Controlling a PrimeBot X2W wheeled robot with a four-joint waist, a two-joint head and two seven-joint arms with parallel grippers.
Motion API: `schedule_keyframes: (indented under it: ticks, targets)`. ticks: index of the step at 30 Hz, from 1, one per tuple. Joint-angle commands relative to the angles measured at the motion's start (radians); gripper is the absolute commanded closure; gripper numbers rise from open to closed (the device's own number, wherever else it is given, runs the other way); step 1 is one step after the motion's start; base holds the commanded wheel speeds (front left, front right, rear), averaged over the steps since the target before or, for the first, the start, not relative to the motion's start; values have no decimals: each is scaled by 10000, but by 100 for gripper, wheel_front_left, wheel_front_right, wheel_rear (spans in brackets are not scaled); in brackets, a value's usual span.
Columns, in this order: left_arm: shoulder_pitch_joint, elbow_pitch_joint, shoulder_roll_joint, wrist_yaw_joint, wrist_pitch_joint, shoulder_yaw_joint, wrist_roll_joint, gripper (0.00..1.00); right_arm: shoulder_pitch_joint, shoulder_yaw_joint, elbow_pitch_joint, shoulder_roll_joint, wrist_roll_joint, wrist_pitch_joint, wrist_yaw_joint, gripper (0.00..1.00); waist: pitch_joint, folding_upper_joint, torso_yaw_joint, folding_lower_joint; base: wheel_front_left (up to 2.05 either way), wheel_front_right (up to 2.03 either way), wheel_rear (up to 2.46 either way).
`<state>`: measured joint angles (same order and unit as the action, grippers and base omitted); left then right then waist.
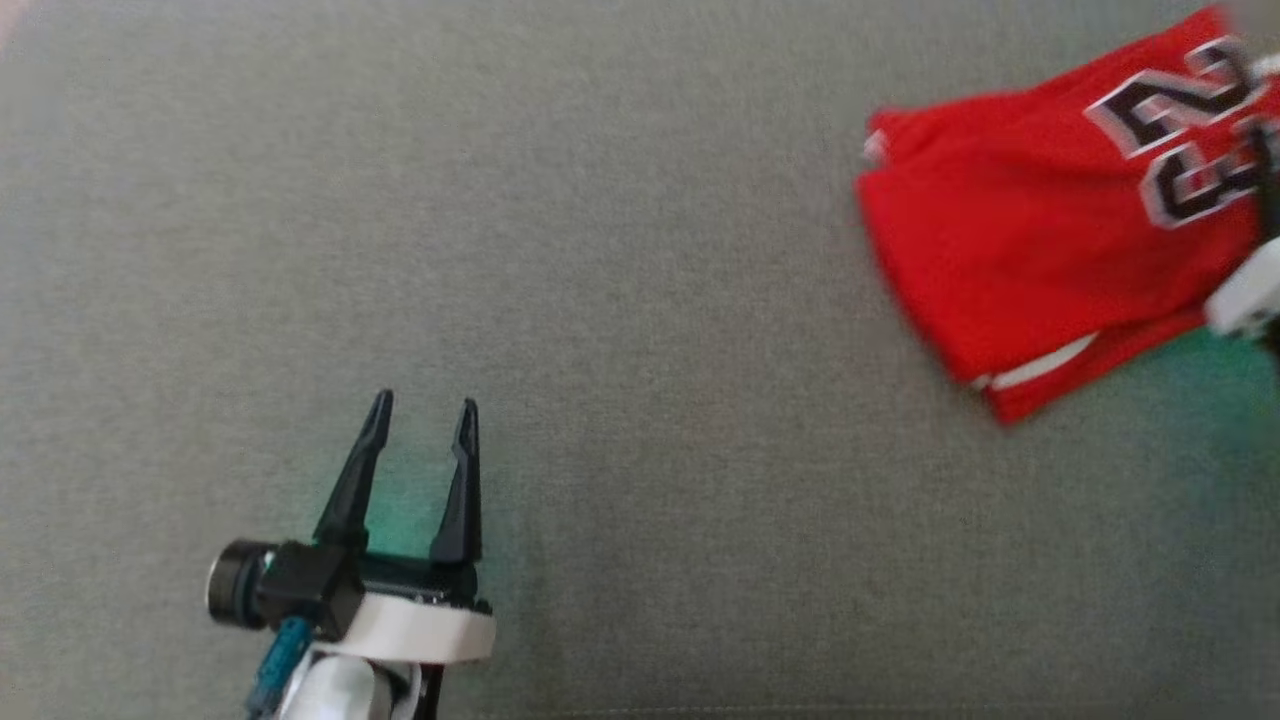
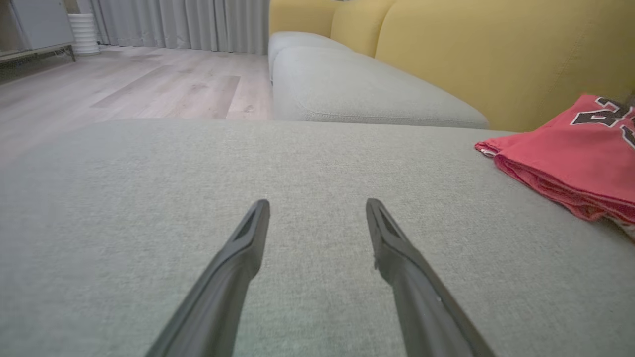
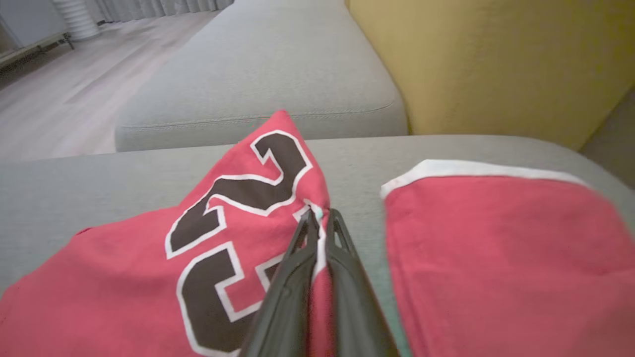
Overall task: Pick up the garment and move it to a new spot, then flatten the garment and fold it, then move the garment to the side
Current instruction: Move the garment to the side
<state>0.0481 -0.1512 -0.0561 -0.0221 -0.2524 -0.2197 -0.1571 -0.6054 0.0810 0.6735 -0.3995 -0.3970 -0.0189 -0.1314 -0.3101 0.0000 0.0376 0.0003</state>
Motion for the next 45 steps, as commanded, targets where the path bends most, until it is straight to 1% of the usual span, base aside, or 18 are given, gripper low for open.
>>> schedule_keyframes:
  ticks: [1, 7, 9, 10, 12, 13, 14, 15, 18, 22, 24, 26, 30, 34, 35, 38, 40, 45]
  targets:
    - [314, 338, -54, -50, -93, 408, 102, 0, -222, -138, -313, -445, 105, -25, 7, 100, -551, 0, -327, -3, 0, 0, 0]
    - [791, 404, -93, -183, -93, 433, 200, 0, -634, -1280, -533, -1396, 459, -282, 7, 100, -1063, 0, -627, -3, 0, 0, 0]
    - [896, 418, -91, -210, -93, 436, 223, 0, -626, -1795, -672, -1664, 635, -373, 7, 100, -1138, 0, -694, -3, 0, 0, 0]
    - [976, 421, -85, -219, -93, 442, 234, 0, -566, -2337, -814, -1890, 838, -488, 7, 100, -1178, 0, -734, -3, 0, 0, 0]
    - [1041, 419, -80, -241, -93, 451, 232, 0, -446, -2875, -967, -2015, 1119, -654, 7, 100, -1193, 0, -754, -3, 0, 0, 0]
    - [1066, 417, -79, -251, -93, 465, 229, 0, -377, -3141, -1050, -2001, 1257, -739, 7, 96, -1179, 0, -762, -3, 0, 0, 0]
    - [1088, 419, -77, -244, -93, 491, 234, 0, -330, -3408, -1154, -1939, 1451, -813, 7, 29, -1143, 0, -772, -3, 0, 0, 0]
    - [1103, 419, -72, -217, -93, 528, 233, 0, -281, -3656, -1272, -1858, 1713, -859, 7, 0, -1096, 0, -774, -3, 0, 0, 0]
    - [1134, 403, -47, -82, -93, 647, 196, 0, -40, -4266, -1780, -1399, 2809, -763, 7, 0, -787, 0, -717, -3, 0, 0, 0]
    - [1043, 292, -8, 126, -93, 767, 111, 0, 630, -4466, -2527, -28, 3947, -476, 7, 0, 43, 0, -575, -3, 0, 0, 0]
    - [909, 198, 11, 120, -93, 762, -54, 0, 1161, -4171, -2839, 809, 4114, -182, 7, 0, 612, 0, -496, -3, 0, 0, 0]
    - [707, 110, 29, 122, -93, 740, -291, 0, 1873, -3574, -3018, 1568, 4040, 194, 7, 0, 1280, 0, -411, -3, 0, 0, 0]
    - [103, -77, 50, 231, -93, 646, -799, 0, 3510, -1978, -3056, 2590, 3410, 1186, 7, 0, 2586, 0, -239, -3, 0, 0, 0]
    - [-485, -19, 55, 737, -93, 622, -890, 0, 4889, -384, -2673, 2942, 2349, 2371, 7, 0, 3415, 0, -103, -3, 0, 0, 0]
    - [-485, -19, 55, 737, -93, 622, -890, 0, 4889, -384, -2673, 2942, 2349, 2371, 7, 0, 3415, 0, -103, -3, 0, 0, 0]
    - [-845, 5, 56, 899, -93, 581, -845, 0, 5505, 492, -2543, 2950, 2386, 2762, 7, 0, 3808, 0, -50, -3, 0, 0, 0]
    - [-1102, 24, 56, 937, -93, 602, -813, 0, 5799, 745, -3160, 3004, 2639, 2795, 7, 0, 4011, 0, -56, -3, 0, 0, 0]
    - [-1656, 79, 57, 974, -93, 744, -548, 0, 6840, 672, -4376, 3206, 3018, 2803, 7, 0, 4341, 0, -96, -3, 0, 0, 0]
